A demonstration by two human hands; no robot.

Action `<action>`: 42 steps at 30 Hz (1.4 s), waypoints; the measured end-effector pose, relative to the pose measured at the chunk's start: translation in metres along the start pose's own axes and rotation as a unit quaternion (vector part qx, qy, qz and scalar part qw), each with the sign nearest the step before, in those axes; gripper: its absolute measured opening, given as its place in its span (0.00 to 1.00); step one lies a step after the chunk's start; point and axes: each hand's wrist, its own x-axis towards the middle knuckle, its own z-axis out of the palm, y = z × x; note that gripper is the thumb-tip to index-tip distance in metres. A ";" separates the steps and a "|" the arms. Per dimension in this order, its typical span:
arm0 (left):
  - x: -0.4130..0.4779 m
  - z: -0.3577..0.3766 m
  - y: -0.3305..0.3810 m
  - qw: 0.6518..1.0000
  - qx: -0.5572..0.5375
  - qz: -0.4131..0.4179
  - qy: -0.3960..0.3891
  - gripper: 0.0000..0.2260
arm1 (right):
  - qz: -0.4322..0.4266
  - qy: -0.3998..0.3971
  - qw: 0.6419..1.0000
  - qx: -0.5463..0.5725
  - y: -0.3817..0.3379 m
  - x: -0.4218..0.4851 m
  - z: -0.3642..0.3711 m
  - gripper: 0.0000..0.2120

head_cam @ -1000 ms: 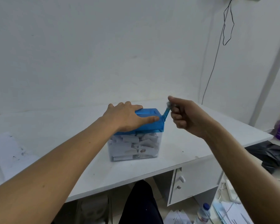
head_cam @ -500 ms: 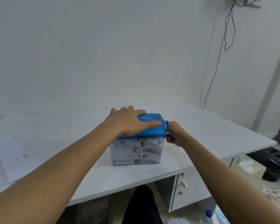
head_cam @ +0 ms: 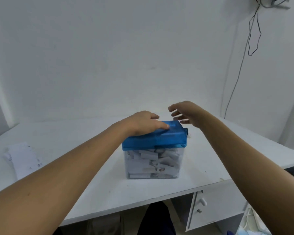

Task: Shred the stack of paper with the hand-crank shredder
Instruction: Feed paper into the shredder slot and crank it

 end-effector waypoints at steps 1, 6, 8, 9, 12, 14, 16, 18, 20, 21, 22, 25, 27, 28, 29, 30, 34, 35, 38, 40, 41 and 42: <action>-0.002 -0.004 -0.001 1.000 0.000 0.008 0.028 0.31 | -0.029 0.001 0.999 -0.019 -0.012 -0.006 0.003 0.07; -0.021 -0.037 -0.018 0.990 -0.043 0.029 0.128 0.13 | -0.168 -0.011 0.982 -0.088 -0.059 -0.037 0.032 0.08; -0.034 -0.051 -0.035 0.986 -0.060 0.033 0.154 0.09 | -0.202 -0.026 0.975 -0.092 -0.073 -0.050 0.048 0.08; -0.042 -0.055 -0.044 0.983 -0.068 0.033 0.166 0.09 | -0.216 -0.032 0.971 -0.098 -0.078 -0.056 0.056 0.08; -0.069 -0.069 -0.079 0.975 -0.083 0.014 0.205 0.09 | -0.260 -0.059 0.956 -0.124 -0.097 -0.074 0.089 0.07; -0.089 -0.078 -0.109 0.968 -0.099 -0.011 0.232 0.09 | -0.285 -0.084 0.945 -0.140 -0.108 -0.084 0.115 0.06; -0.108 -0.084 -0.138 0.961 -0.109 -0.044 0.249 0.08 | -0.300 -0.106 0.935 -0.156 -0.114 -0.091 0.142 0.07; -0.125 -0.087 -0.166 0.954 -0.118 -0.076 0.263 0.08 | -0.308 -0.127 0.928 -0.167 -0.117 -0.095 0.169 0.07; -0.140 -0.088 -0.192 0.948 -0.120 -0.109 0.274 0.07 | -0.306 -0.152 0.924 -0.172 -0.115 -0.097 0.197 0.06; -0.146 -0.087 -0.205 0.944 -0.121 -0.125 0.278 0.07 | -0.303 -0.166 0.922 -0.174 -0.113 -0.098 0.210 0.06; -0.152 -0.085 -0.218 0.941 -0.123 -0.141 0.282 0.07 | -0.299 -0.179 0.920 -0.178 -0.110 -0.099 0.223 0.06; -0.167 -0.071 -0.249 0.933 -0.131 -0.181 0.282 0.06 | -0.280 -0.227 0.912 -0.195 -0.098 -0.100 0.262 0.09; -0.173 -0.059 -0.266 0.927 -0.137 -0.202 0.285 0.06 | -0.266 -0.254 0.906 -0.211 -0.087 -0.102 0.284 0.13; -0.176 -0.053 -0.274 0.921 -0.138 -0.218 0.291 0.05 | -0.258 -0.262 0.904 -0.220 -0.082 -0.104 0.294 0.15; -0.178 -0.048 -0.281 0.915 -0.128 -0.241 0.296 0.04 | -0.249 -0.265 0.903 -0.228 -0.076 -0.106 0.302 0.17; -0.180 -0.042 -0.287 0.910 -0.095 -0.276 0.296 0.03 | -0.242 -0.265 0.903 -0.236 -0.072 -0.107 0.311 0.21; -0.188 -0.020 -0.296 0.891 0.060 -0.367 0.260 0.17 | -0.214 -0.238 0.910 -0.264 -0.050 -0.111 0.338 0.32; -0.187 -0.016 -0.296 0.893 0.058 -0.365 0.257 0.19 | -0.211 -0.225 0.913 -0.268 -0.045 -0.111 0.344 0.32; -0.186 -0.010 -0.299 0.895 0.035 -0.352 0.273 0.18 | -0.211 -0.187 0.925 -0.255 -0.034 -0.110 0.357 0.29; -0.187 -0.008 -0.304 0.895 0.012 -0.339 0.290 0.16 | -0.202 -0.183 0.933 -0.234 -0.032 -0.106 0.359 0.19; -0.188 -0.005 -0.307 0.894 0.006 -0.331 0.300 0.14 | -0.195 -0.186 0.938 -0.218 -0.032 -0.105 0.358 0.15; -0.188 -0.003 -0.308 0.895 0.007 -0.322 0.310 0.13 | -0.190 -0.188 0.942 -0.203 -0.032 -0.102 0.357 0.13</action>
